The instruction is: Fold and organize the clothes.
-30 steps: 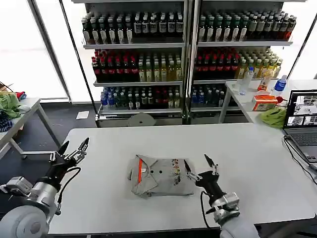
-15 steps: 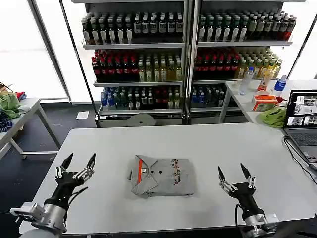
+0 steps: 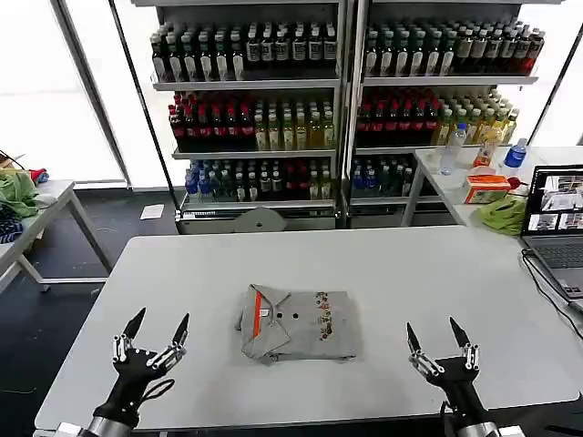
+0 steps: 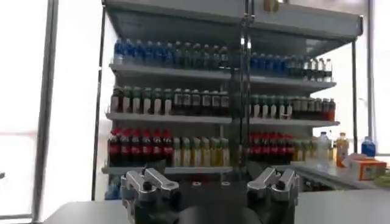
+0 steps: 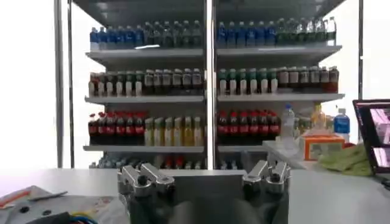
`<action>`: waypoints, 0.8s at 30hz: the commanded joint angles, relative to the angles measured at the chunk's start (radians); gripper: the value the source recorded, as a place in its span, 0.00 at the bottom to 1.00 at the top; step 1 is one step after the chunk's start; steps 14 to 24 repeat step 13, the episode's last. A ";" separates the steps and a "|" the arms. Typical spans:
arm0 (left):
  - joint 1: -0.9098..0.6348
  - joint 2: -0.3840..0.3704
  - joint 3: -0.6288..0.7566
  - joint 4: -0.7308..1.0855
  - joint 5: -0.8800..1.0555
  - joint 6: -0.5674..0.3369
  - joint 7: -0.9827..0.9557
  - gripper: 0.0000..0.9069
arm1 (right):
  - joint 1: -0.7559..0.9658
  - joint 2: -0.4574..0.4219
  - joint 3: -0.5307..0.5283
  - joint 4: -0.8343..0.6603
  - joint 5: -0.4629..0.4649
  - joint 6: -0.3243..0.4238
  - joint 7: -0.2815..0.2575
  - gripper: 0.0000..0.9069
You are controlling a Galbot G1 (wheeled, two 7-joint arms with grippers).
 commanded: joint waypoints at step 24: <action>0.055 -0.083 -0.002 0.046 0.068 -0.126 0.150 1.00 | 0.000 0.007 -0.098 -0.001 -0.079 0.098 0.008 1.00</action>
